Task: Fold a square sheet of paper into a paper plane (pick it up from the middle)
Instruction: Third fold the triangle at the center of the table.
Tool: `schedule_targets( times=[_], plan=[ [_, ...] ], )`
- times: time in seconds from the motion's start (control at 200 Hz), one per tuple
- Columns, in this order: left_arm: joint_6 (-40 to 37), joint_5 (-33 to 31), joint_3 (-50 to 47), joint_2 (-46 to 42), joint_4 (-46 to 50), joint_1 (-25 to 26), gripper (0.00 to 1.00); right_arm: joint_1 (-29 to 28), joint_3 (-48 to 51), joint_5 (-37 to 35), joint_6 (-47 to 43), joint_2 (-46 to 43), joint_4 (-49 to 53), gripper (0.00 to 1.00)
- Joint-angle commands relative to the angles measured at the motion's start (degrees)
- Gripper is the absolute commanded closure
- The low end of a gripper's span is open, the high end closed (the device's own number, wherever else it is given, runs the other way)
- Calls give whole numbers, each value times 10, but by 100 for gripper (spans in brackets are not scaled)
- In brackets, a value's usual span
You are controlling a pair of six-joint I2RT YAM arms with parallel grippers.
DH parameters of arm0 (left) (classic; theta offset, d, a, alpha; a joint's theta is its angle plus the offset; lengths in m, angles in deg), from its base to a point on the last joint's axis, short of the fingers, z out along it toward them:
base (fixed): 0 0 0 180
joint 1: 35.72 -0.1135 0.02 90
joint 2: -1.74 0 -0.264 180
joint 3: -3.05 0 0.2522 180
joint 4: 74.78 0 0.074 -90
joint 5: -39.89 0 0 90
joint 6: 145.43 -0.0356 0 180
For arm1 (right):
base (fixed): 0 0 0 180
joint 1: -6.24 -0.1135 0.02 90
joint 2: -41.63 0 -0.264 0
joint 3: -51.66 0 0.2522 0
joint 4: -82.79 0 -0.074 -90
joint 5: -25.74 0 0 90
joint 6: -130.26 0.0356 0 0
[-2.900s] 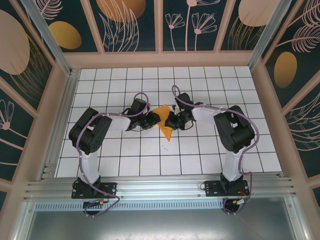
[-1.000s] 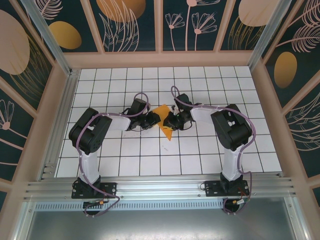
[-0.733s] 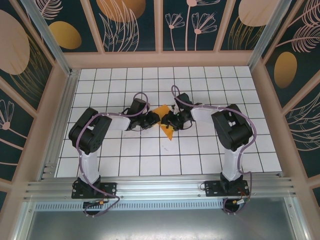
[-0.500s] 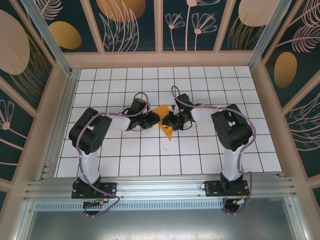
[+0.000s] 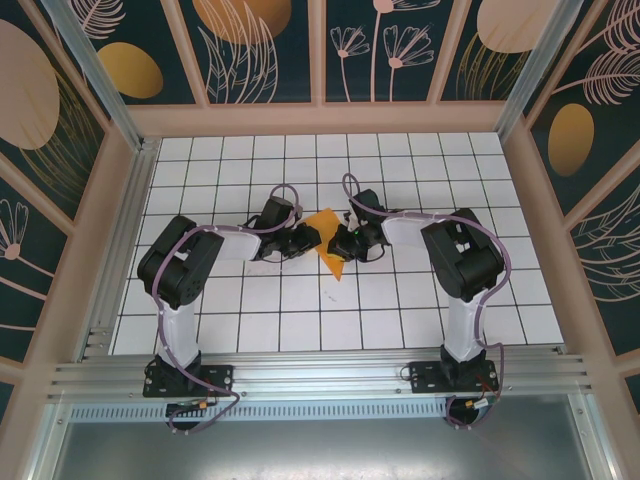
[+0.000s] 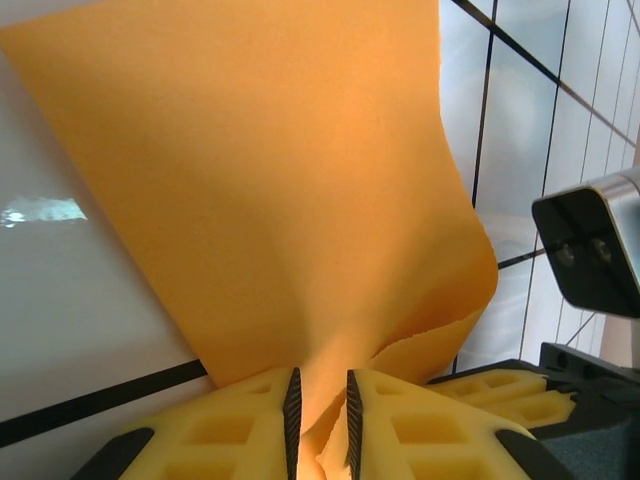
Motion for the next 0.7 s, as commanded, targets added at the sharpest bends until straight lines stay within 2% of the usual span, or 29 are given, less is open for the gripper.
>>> schedule_targets(
  times=[0.0, 0.14, 0.3, 0.696],
  plan=[
    [-31, 25, -3, 1, 80, 7, 77, -4, 10, -2, -5, 8, 1, 89],
    [-43, 24, 15, -5, 109, 6, 77, -4, 10, -1, -5, 8, -1, 90],
    [-48, 44, 14, -3, 112, 8, 86, -4, 12, 2, -7, 7, -3, 95],
    [-41, 78, 15, 9, 88, 12, 83, -4, 15, 3, -6, 8, -5, 96]
  ],
)
